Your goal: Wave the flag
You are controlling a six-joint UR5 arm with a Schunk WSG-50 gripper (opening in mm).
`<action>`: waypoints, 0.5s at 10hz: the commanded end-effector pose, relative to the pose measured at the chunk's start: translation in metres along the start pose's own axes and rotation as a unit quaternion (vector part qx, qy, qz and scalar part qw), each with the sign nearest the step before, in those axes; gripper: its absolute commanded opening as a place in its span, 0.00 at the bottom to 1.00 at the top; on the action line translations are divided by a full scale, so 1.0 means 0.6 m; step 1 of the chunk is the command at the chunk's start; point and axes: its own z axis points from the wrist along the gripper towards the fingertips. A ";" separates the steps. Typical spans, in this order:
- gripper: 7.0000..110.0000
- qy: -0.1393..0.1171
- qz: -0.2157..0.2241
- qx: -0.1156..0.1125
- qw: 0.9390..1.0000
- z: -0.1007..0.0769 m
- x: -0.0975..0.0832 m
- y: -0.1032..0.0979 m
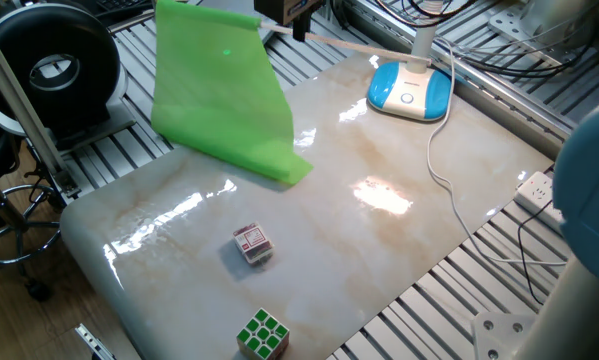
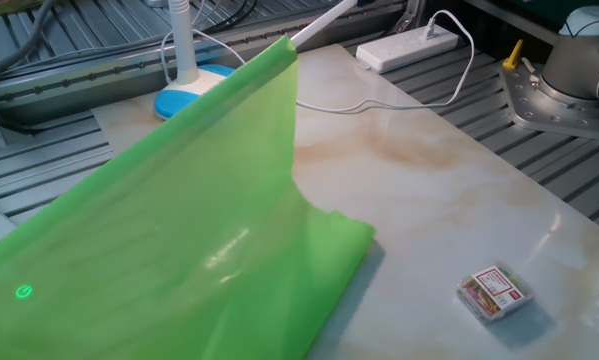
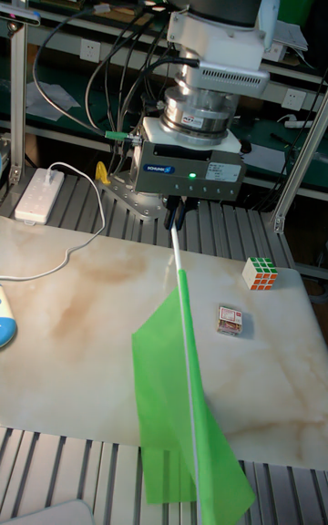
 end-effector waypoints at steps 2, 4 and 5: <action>0.00 -0.006 0.002 -0.003 1.000 0.009 0.000 0.002; 0.00 -0.007 0.002 -0.004 1.000 0.011 -0.001 0.003; 0.00 -0.008 0.002 -0.005 1.000 0.013 -0.001 0.004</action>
